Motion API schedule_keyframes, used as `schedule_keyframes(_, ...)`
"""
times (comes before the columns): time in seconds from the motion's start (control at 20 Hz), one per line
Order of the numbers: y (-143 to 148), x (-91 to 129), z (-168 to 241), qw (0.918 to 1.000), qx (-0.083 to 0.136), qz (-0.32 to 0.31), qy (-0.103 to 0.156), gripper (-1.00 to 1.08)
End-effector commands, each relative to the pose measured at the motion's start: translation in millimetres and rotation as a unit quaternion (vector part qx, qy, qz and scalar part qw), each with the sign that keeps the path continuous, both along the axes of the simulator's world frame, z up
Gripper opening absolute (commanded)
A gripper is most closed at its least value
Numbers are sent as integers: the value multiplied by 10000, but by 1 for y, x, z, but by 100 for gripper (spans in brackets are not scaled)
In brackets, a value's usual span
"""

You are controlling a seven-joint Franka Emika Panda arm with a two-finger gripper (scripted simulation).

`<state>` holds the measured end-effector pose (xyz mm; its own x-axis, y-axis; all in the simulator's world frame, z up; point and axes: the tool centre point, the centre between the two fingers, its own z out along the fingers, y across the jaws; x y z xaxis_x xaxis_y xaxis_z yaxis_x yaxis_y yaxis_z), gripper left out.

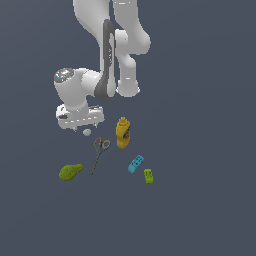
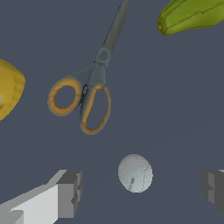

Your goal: Pick up a designated object from a clutter of objects.

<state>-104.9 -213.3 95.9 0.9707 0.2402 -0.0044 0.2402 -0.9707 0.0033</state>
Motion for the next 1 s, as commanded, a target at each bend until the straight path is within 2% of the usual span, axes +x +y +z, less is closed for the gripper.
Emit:
schedule_keyframes(0.0,-7,-11,-10,10000,6,78,-9,100)
schedule_keyframes(0.35,-16,-26,-24,9998,20,176,-16,100)
schedule_keyframes(0.65,-16,-26,-26,9999,22,168,-12,100)
schedule_keyframes(0.95,-16,-27,-45,9998,22,174,-14,100)
